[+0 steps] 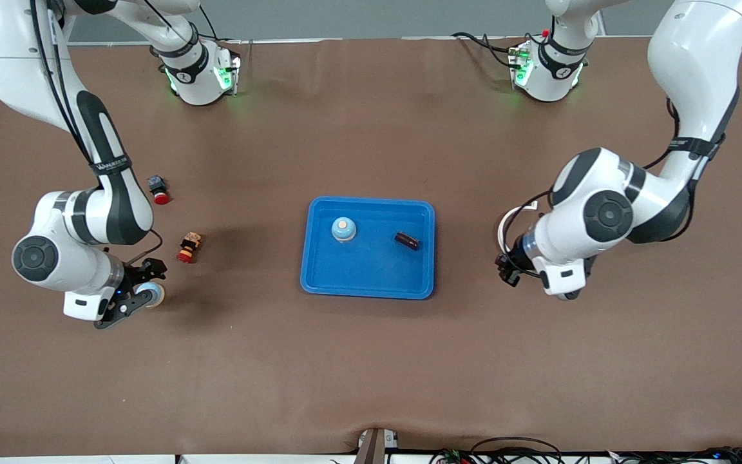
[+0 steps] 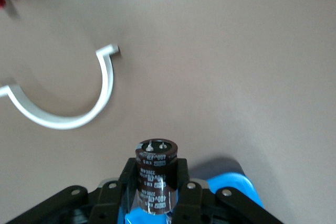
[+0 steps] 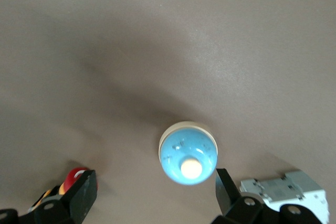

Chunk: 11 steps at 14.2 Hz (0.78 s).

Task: Place electrolytic capacitor and blue bell in tray
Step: 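Carry the capacitor to the tray while the right gripper reaches the bell, then lower the capacitor into the tray while the right gripper grasps the bell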

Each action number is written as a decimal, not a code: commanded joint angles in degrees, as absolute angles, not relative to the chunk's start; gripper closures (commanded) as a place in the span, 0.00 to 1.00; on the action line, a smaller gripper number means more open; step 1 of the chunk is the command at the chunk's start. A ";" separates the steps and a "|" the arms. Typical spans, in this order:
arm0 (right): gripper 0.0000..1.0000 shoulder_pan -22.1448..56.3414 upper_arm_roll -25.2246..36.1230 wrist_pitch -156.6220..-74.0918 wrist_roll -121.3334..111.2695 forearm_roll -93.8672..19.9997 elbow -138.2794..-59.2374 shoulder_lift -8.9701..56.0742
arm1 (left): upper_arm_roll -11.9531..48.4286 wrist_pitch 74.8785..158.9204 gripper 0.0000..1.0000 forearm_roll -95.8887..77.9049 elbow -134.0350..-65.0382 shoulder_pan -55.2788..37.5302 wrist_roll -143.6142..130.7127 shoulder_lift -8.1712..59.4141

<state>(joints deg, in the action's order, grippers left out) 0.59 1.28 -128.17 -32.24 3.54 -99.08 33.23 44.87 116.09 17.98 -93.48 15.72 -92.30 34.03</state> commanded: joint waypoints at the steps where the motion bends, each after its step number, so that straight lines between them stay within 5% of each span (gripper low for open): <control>1: 0.00 -0.88 0.18 -131.65 -33.05 4.39 -100.72 34.10 | 44.74 115.58 1.00 18.10 -92.29 12.41 -97.98 33.57; 11: 0.00 -3.34 0.09 -135.79 -37.44 4.31 -100.81 37.97 | 38.60 123.47 1.00 21.45 -88.68 -2.61 -117.06 40.25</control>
